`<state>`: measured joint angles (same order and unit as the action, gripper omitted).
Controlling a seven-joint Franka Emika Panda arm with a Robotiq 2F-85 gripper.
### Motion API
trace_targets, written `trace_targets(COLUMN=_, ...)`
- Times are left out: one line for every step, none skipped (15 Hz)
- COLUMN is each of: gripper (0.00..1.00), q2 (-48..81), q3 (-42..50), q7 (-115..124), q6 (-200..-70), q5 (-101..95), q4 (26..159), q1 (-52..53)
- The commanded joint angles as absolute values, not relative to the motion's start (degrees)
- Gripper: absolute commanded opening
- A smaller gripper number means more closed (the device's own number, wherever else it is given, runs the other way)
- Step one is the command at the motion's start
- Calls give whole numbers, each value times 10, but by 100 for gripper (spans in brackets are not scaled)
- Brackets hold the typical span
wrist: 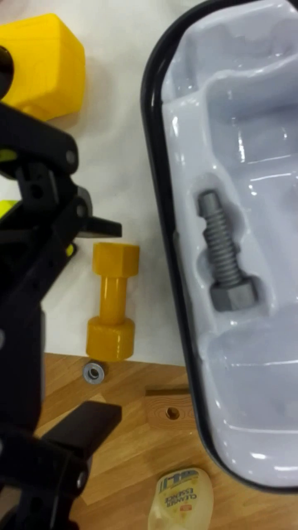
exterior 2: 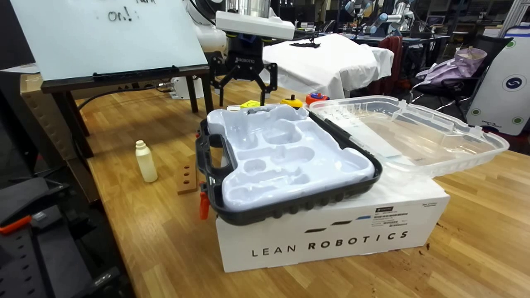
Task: Remove the object from the tool box and put it on the box
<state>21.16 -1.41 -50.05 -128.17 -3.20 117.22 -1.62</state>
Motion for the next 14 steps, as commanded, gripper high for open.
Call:
trace_targets(gripper=100, q2=122, q3=-33, q7=-500, q6=-1287, q5=-5, q4=1246, q1=-30)
trace_targets(gripper=100, q2=94, q3=-34, q7=-499, q6=-1292, q5=5, q4=1268, q1=-28)
trace_targets(gripper=100, q2=59, q3=-34, q7=-498, q6=-1293, q5=20, q4=1294, q1=-25)
trace_targets(gripper=100, q2=24, q3=-35, q7=-500, q6=-1291, q5=41, q4=1320, q1=-23)
trace_targets(gripper=100, q2=-12, q3=-33, q7=-497, q6=-1289, q5=59, q4=1346, q1=-18)
trace_targets(gripper=100, q2=-52, q3=-29, q7=-499, q6=-1290, q5=78, q4=1375, q1=-12)
trace_targets(gripper=100, q2=-91, q3=-24, q7=-501, q6=-1283, q5=99, q4=1402, q1=-5)
trace_targets(gripper=100, q2=-128, q3=-19, q7=-493, q6=-1281, q5=108, q4=1430, q1=3)
trace_targets(gripper=100, q2=-162, q3=-13, q7=-489, q6=-1273, q5=118, q4=1453, q1=10)
trace_targets(gripper=100, q2=-106, q3=-10, q7=-493, q6=-1273, q5=94, q4=1407, q1=14)
trace_targets(gripper=100, q2=-132, q3=-6, q7=-490, q6=-1272, q5=93, q4=1425, q1=19)
trace_targets(gripper=100, q2=-138, q3=-4, q7=-490, q6=-1272, q5=93, q4=1428, q1=22)
trace_targets(gripper=100, q2=-133, q3=-3, q7=-490, q6=-1273, q5=93, q4=1425, q1=23)
trace_targets(gripper=100, q2=-123, q3=-4, q7=-491, q6=-1274, q5=94, q4=1421, q1=22)
